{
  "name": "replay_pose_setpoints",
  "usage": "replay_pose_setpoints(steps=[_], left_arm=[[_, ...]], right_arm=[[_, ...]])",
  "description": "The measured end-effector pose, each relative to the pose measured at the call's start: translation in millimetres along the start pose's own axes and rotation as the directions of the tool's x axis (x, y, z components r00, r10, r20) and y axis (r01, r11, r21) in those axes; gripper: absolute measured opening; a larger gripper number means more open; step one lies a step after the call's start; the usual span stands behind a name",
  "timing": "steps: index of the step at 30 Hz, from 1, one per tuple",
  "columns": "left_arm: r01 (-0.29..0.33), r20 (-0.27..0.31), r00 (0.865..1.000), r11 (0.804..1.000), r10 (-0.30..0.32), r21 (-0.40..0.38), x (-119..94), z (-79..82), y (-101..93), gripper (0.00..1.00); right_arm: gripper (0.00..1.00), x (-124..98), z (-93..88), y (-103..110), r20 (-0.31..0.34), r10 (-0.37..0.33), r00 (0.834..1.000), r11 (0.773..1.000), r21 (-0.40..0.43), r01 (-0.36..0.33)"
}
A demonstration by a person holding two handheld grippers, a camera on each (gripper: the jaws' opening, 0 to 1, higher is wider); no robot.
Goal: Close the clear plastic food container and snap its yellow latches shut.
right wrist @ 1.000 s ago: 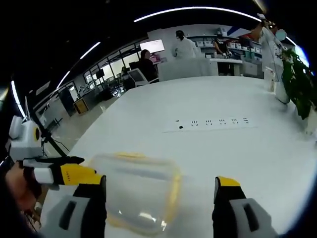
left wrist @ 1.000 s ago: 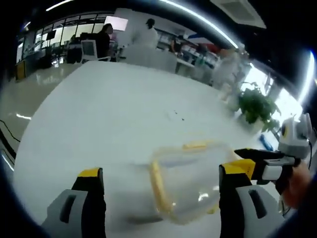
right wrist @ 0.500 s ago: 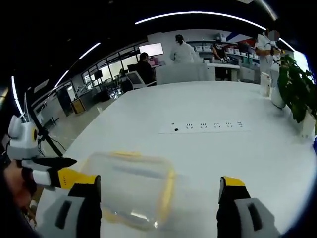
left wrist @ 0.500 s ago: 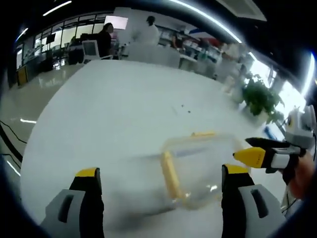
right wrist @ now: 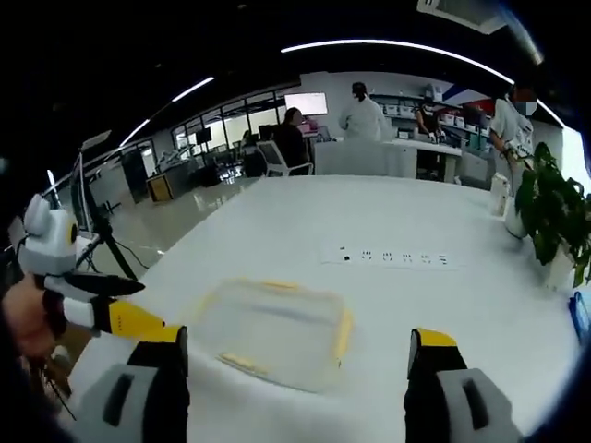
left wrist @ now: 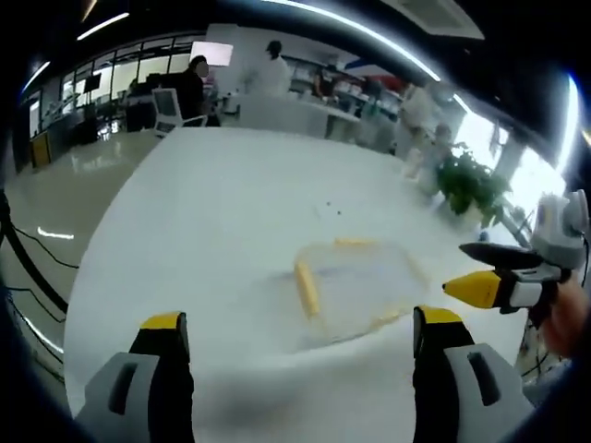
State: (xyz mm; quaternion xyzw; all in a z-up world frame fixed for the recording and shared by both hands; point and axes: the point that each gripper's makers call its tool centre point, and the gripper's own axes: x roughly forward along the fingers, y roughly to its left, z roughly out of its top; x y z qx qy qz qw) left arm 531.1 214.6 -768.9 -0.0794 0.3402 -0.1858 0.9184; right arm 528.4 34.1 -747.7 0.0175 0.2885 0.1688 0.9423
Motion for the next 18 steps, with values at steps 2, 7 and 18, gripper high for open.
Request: replay_pose_setpoints(steps=[2,7,18], left_arm=[[-0.001,0.006,1.0,1.0,0.001,0.016,-18,-3.0,-1.3,0.99],[0.001,-0.017,1.0,0.998,0.0,0.067,-56,-20.2,-7.8,0.98],[0.075,-0.013,0.997,0.983,-0.074,0.167,-127,-40.7,-40.7,0.99]], right_arm=[[1.0,-16,0.5,7,0.008,0.009,1.0,1.0,-0.007,-0.009],[1.0,-54,-2.6,14,0.029,0.015,0.999,0.999,-0.046,-0.014],[1.0,-133,-26.5,26,0.051,0.087,0.995,0.993,-0.078,-0.083]])
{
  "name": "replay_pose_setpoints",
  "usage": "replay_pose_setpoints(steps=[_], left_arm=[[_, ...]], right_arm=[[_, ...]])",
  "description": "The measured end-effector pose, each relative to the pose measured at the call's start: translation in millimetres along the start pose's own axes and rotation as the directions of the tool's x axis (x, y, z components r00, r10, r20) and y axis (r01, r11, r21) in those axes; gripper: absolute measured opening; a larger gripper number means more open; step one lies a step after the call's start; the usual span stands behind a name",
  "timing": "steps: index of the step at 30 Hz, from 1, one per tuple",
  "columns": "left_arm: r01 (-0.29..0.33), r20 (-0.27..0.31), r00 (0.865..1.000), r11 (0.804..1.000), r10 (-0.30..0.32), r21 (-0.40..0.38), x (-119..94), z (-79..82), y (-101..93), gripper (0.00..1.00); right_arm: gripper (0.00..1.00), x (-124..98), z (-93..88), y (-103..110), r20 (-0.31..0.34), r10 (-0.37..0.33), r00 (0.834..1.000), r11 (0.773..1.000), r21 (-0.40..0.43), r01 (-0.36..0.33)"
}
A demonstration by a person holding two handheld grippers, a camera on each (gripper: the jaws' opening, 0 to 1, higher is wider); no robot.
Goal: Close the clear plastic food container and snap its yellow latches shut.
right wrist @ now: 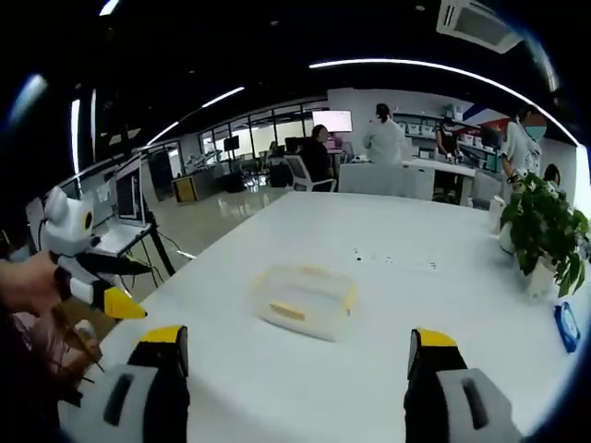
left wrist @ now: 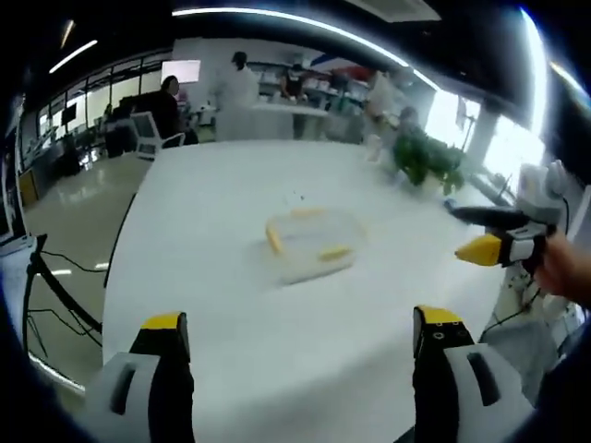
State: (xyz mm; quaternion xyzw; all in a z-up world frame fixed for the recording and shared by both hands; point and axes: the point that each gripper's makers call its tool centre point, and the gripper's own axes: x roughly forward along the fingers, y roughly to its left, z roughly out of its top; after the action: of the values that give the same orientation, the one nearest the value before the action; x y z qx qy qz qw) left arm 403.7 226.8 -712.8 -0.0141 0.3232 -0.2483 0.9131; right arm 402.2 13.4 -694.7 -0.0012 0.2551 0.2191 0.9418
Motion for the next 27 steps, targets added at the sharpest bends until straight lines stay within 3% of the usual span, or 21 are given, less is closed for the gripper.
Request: replay_pose_setpoints(steps=[4,6,9,11,13,17,22,27], left_arm=[[0.015,-0.004,1.0,1.0,-0.015,0.011,-27,-12.1,-7.5,0.97],[-0.007,0.017,1.0,1.0,0.007,0.024,-39,-15.1,-3.3,0.94],[-0.006,0.019,1.0,1.0,0.006,0.017,-52,-22.1,-3.0,0.98],[0.027,-0.008,1.0,1.0,-0.027,0.012,-59,-31.5,-10.0,0.98],[0.025,-0.01,1.0,0.998,-0.025,0.053,-67,-36.3,-12.7,0.99],[0.047,-0.025,0.999,0.997,-0.046,0.059,-82,-45.7,-25.2,0.99],[0.04,-0.012,0.999,0.995,-0.039,0.095,-98,-57.5,-34.3,0.99],[0.062,-0.019,0.998,0.996,-0.061,0.065,-112,-75.0,-38.3,0.99]], right_arm=[[1.0,-32,-6.5,6,0.011,0.037,0.999,0.999,-0.037,-0.037],[1.0,-48,-10.4,6,0.02,0.048,0.999,0.998,-0.032,-0.047],[1.0,-68,-18.8,2,0.025,0.041,0.999,0.998,-0.05,-0.039],[1.0,-83,-24.6,-2,0.032,0.038,0.999,0.999,-0.035,-0.036],[1.0,-97,-32.1,-5,0.027,0.037,0.999,0.999,-0.005,-0.037],[1.0,-125,-45.7,-11,0.023,0.033,0.999,0.999,0.015,-0.033],[1.0,-149,-67.5,-20,-0.01,0.01,1.0,1.0,0.025,-0.01],[1.0,-166,-84.2,-23,0.001,-0.012,1.0,1.0,0.028,0.012]])
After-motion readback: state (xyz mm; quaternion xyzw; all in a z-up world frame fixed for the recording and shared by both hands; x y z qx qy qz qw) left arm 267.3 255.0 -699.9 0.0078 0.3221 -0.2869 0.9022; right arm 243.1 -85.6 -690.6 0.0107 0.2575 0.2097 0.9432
